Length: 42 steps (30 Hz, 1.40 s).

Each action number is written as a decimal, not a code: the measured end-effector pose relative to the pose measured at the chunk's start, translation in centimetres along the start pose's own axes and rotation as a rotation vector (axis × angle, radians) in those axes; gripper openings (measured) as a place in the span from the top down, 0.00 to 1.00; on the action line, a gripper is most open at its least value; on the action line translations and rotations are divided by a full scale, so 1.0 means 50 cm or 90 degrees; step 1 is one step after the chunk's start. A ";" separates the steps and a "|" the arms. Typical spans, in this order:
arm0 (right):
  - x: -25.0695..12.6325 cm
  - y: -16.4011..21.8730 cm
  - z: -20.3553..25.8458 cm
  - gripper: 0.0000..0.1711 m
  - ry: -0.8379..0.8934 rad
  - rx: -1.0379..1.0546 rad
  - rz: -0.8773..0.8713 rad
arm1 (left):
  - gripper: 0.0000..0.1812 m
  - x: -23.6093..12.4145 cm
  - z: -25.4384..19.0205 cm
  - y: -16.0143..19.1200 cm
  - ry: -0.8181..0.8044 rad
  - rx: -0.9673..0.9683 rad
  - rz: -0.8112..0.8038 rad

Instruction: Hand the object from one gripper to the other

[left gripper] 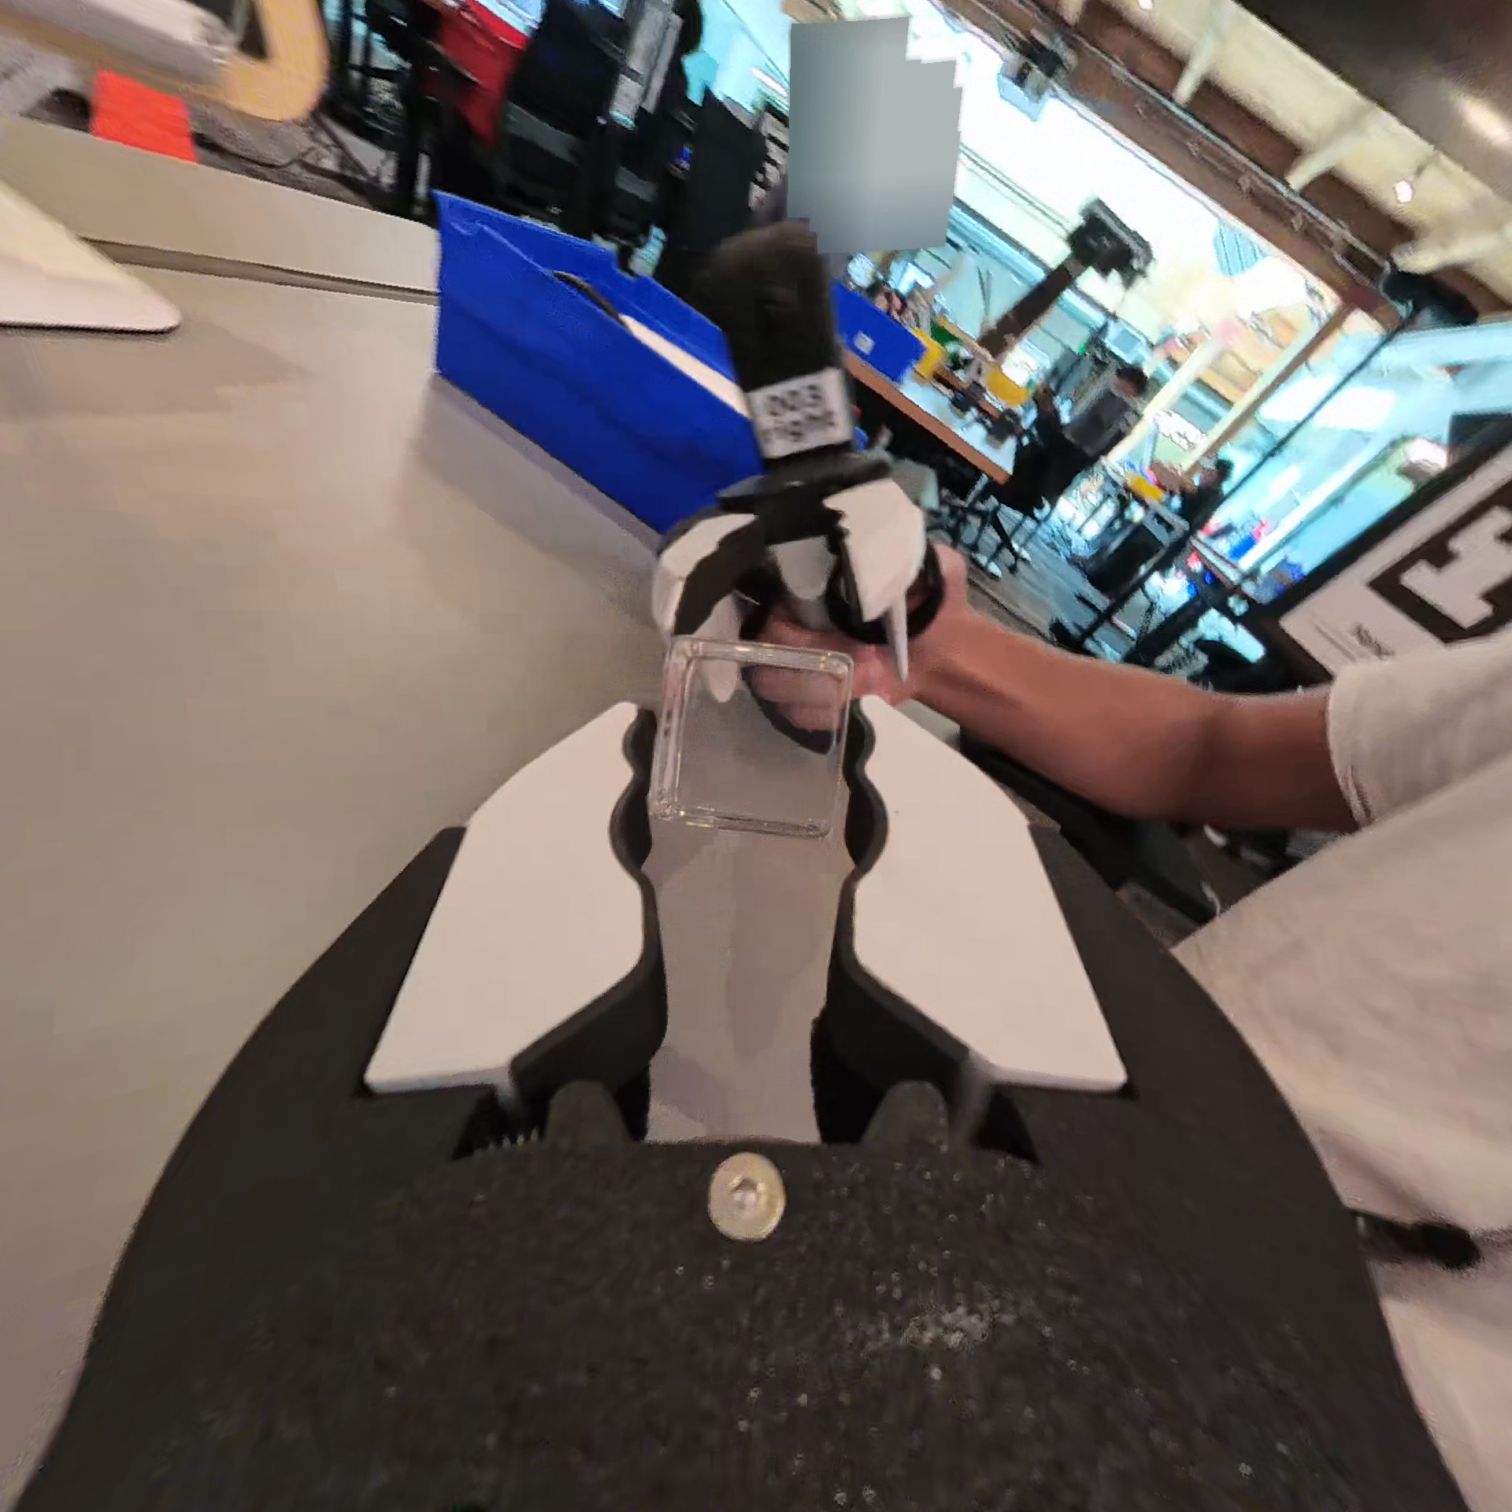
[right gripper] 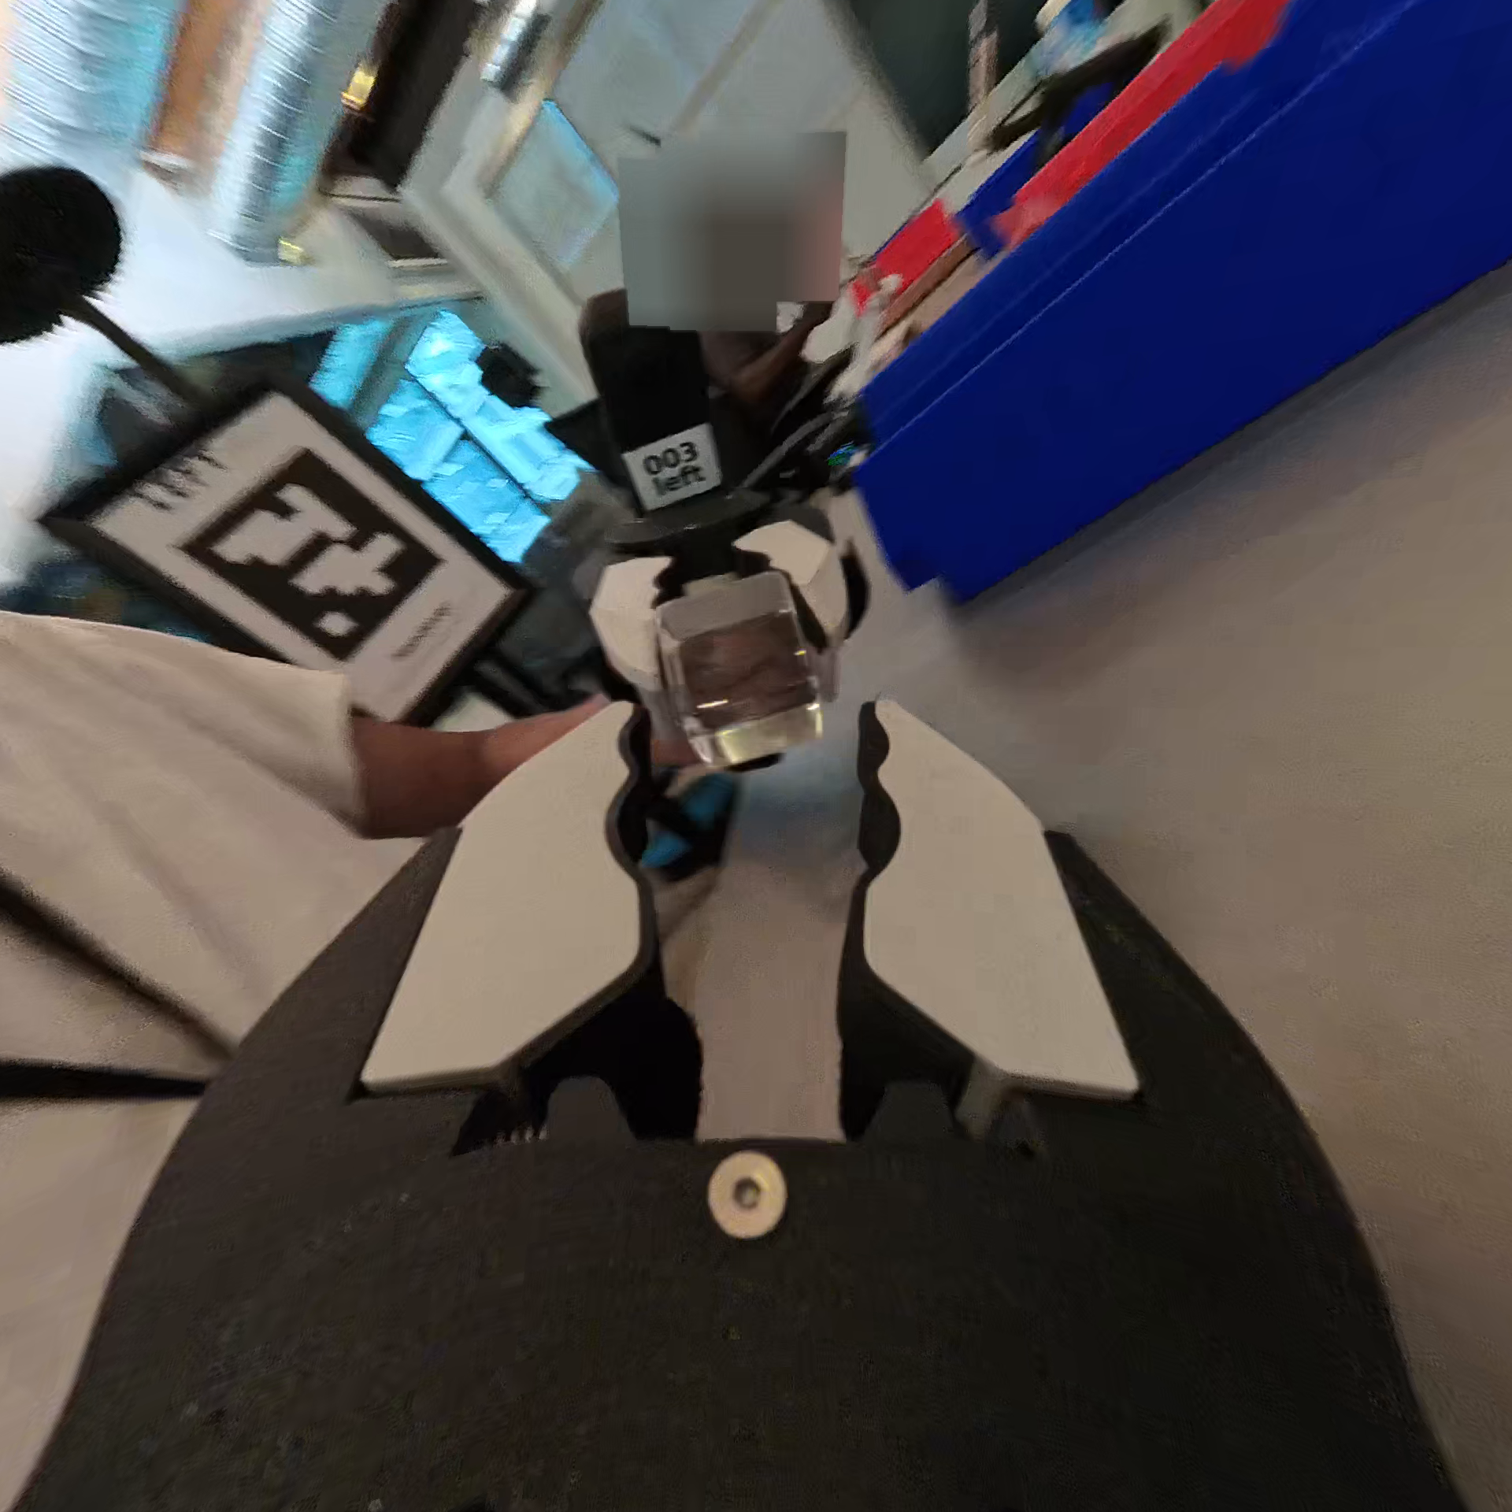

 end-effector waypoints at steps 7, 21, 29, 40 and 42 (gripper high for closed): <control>0.035 0.028 0.008 0.70 0.039 -0.102 0.027 | 0.76 0.002 0.011 0.008 0.010 -0.063 0.005; 0.046 0.056 0.002 0.75 0.039 -0.052 0.099 | 0.75 0.015 0.000 0.013 -0.005 -0.010 0.008; 0.030 0.040 -0.019 0.75 0.043 0.038 0.050 | 0.71 -0.011 0.007 -0.012 -0.050 0.069 -0.015; 0.020 0.013 0.000 0.74 -0.048 0.227 -0.009 | 0.61 -0.002 -0.022 -0.007 0.018 0.119 0.021; 0.022 0.019 0.002 0.75 -0.087 0.329 -0.003 | 0.57 0.005 -0.035 0.002 0.016 0.181 0.042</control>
Point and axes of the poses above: each gripper's, where its closed fingertips meet, x out along the fingers, y out of its underside, z = x × y across the jaws, the point moved 7 cm from there along -x, back along the fingers, and after that the axes turned 13 degrees about -z, right-handed, at the moved point
